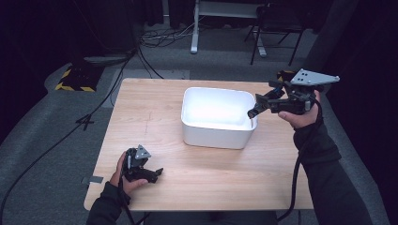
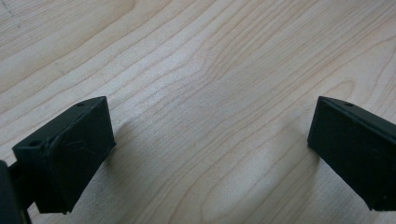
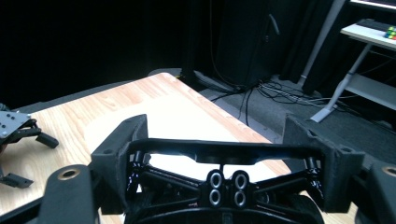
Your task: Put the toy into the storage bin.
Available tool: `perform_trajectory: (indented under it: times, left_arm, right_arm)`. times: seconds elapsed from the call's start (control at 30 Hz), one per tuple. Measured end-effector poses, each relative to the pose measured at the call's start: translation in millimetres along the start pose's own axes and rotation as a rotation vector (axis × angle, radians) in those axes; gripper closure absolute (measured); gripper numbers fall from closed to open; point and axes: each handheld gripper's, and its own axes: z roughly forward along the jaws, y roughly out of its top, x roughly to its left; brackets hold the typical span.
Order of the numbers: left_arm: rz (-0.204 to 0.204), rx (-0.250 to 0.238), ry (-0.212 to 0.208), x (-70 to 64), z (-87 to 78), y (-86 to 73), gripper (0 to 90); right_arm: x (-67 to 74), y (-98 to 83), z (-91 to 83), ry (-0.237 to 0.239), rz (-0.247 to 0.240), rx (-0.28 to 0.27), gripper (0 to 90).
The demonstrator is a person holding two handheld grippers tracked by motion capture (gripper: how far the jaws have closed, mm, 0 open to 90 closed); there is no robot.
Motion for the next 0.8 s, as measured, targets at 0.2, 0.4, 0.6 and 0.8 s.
perform_trajectory:
  times: [0.2,0.4,0.6,0.8]
  left_arm:
    - [-0.002,-0.001,0.0,-0.2,0.1,0.0,0.6]
    - [0.0,0.0,0.0,0.0,0.0,0.0,0.6]
    - [-0.001,-0.001,0.0,-0.1,0.0,0.0,0.7]
    - [-0.001,-0.001,0.0,-0.1,0.0,0.0,0.6]
  right_arm:
    - [2.6,-6.3,13.2,0.05,-0.014,0.006,24.4]
    - [3.5,-17.5,27.1,0.095,-0.021,0.041,24.4]
    - [3.0,-28.2,37.6,0.138,-0.025,0.072,24.4]
    - [3.3,-38.8,46.6,0.167,-0.037,0.101,24.4]
